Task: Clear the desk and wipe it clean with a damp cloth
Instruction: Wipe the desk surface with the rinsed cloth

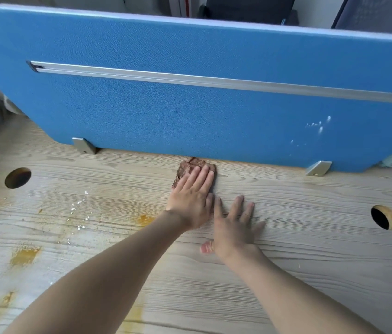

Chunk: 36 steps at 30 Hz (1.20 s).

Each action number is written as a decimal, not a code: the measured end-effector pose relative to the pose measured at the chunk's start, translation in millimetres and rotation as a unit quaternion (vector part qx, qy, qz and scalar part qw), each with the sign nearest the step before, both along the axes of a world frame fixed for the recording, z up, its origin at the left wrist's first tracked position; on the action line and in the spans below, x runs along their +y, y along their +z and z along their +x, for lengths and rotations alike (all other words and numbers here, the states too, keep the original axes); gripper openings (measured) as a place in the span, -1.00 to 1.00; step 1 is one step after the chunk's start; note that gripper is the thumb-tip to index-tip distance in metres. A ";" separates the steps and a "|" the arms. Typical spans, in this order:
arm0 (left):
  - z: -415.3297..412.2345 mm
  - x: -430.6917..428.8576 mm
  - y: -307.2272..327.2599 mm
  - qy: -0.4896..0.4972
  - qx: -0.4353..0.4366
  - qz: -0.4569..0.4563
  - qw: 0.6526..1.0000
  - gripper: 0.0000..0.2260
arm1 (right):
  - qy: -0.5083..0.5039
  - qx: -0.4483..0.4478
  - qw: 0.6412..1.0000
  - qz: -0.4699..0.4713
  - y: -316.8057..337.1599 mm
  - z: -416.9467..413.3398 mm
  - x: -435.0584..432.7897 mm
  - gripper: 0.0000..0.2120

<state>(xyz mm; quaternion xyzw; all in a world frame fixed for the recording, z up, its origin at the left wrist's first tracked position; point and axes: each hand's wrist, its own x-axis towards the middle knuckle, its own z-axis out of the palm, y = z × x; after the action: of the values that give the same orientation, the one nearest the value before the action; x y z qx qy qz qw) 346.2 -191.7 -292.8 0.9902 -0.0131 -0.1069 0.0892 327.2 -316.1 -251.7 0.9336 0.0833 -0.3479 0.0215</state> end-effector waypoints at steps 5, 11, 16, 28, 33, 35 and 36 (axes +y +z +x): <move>12.2 20.0 0.2 0.013 0.013 -0.003 1.000 -0.41 | -0.003 0.007 1.000 0.004 -1.0 0.8 0.5 0.16; 13.7 11.0 0.3 0.048 0.014 -0.008 0.999 -0.46 | -0.007 0.016 1.000 0.001 -2.7 1.4 1.4 0.17; -7.3 24.9 0.8 -0.017 0.017 0.014 1.000 -0.34 | -0.014 0.019 1.000 0.009 -0.7 1.6 2.4 0.16; -31.6 33.5 0.2 -0.008 0.024 0.020 0.999 -0.39 | -0.008 0.014 1.000 0.010 -3.2 2.1 0.3 0.15; -19.7 25.0 3.8 0.064 0.034 0.003 0.997 -0.39 | -0.007 0.013 1.000 0.009 -5.8 2.1 -0.3 0.15; -40.7 18.1 3.7 0.031 0.031 0.008 0.999 -0.36 | -0.011 0.015 1.000 0.010 -4.5 2.8 0.7 0.15; -51.6 17.3 3.1 0.010 0.032 0.010 0.999 -0.35 | -0.011 0.014 1.000 0.009 -3.9 2.8 0.8 0.15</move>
<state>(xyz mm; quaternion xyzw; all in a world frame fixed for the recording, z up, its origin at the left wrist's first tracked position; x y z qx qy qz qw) 294.6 -174.4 -289.7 0.9871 0.0012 -0.1381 0.0806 330.0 -315.3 -255.6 0.9297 0.0762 -0.3603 0.0079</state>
